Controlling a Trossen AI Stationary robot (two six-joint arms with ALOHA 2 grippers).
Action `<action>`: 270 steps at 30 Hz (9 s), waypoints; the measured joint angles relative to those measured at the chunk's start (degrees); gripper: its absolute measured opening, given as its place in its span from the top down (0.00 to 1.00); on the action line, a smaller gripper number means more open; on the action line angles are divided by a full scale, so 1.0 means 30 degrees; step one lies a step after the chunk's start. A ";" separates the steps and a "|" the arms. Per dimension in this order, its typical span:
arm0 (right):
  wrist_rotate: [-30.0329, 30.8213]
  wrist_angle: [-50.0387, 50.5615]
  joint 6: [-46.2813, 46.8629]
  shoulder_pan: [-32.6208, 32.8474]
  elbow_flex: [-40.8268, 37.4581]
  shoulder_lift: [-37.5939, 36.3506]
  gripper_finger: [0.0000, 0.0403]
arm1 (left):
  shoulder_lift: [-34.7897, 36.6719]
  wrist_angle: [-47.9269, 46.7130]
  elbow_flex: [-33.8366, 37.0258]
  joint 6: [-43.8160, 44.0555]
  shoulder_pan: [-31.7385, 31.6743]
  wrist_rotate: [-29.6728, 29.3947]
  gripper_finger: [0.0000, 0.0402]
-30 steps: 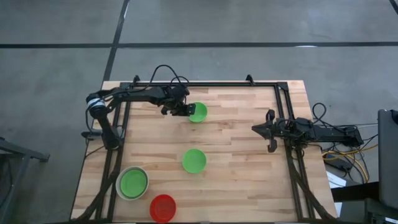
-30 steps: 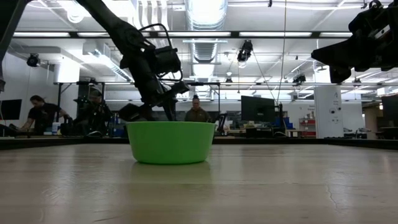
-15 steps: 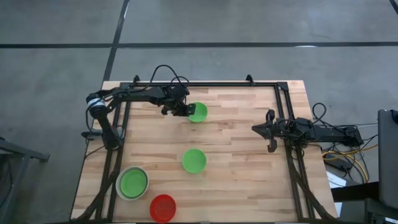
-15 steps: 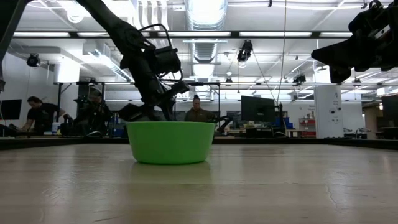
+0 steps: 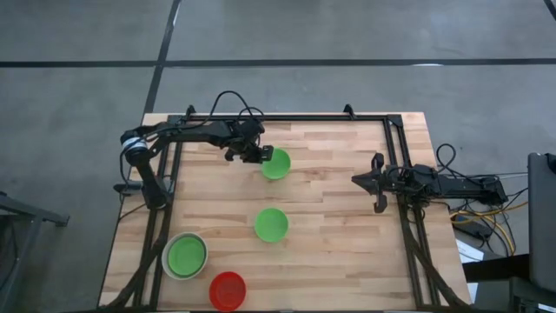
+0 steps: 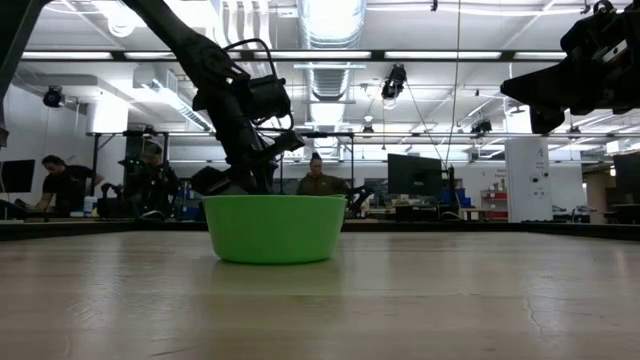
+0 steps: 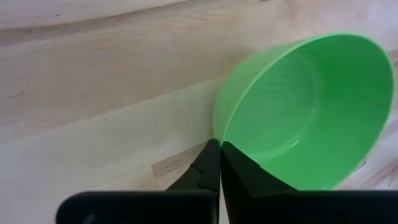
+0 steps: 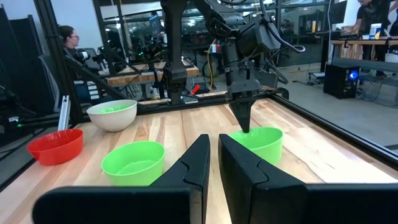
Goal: Nest bowls inside each other
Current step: Stack the top green bowl on the other green bowl, then stack the green bowl on the other green bowl
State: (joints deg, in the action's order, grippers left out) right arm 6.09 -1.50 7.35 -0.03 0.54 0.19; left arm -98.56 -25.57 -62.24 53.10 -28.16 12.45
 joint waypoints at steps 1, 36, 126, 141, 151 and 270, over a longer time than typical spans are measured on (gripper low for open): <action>0.0004 0.0000 -0.0005 0.0003 0.0000 0.0000 0.92 | 0.0000 -0.0038 0.0000 -0.0036 0.0000 0.0000 0.99; 0.0006 0.0000 0.0000 0.0002 0.0000 0.0000 0.92 | 0.4921 -0.1966 -0.0067 -0.2580 0.3139 -0.2799 1.00; 0.0007 0.0000 0.0008 0.0007 0.0000 0.0000 0.92 | 1.3447 -1.2162 0.2725 0.7416 2.0117 -0.8558 1.00; 0.0000 0.0000 0.0000 0.0004 0.0000 0.0000 0.92 | 1.3631 -1.2489 0.2725 0.6154 2.3480 -0.8564 1.00; 0.0000 0.0000 0.0000 0.0007 0.0000 0.0000 0.92 | 1.3631 -1.2546 0.2718 0.6047 2.6610 -0.9000 1.00; 0.0003 0.0000 0.0012 0.0007 0.0000 -0.0004 0.92 | 1.4077 -1.1922 0.5459 0.3081 2.8081 -0.6885 0.66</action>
State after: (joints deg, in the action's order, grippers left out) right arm 6.10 -1.50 7.39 -0.01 0.54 0.17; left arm -56.33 -61.34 -45.86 62.35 56.08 -8.21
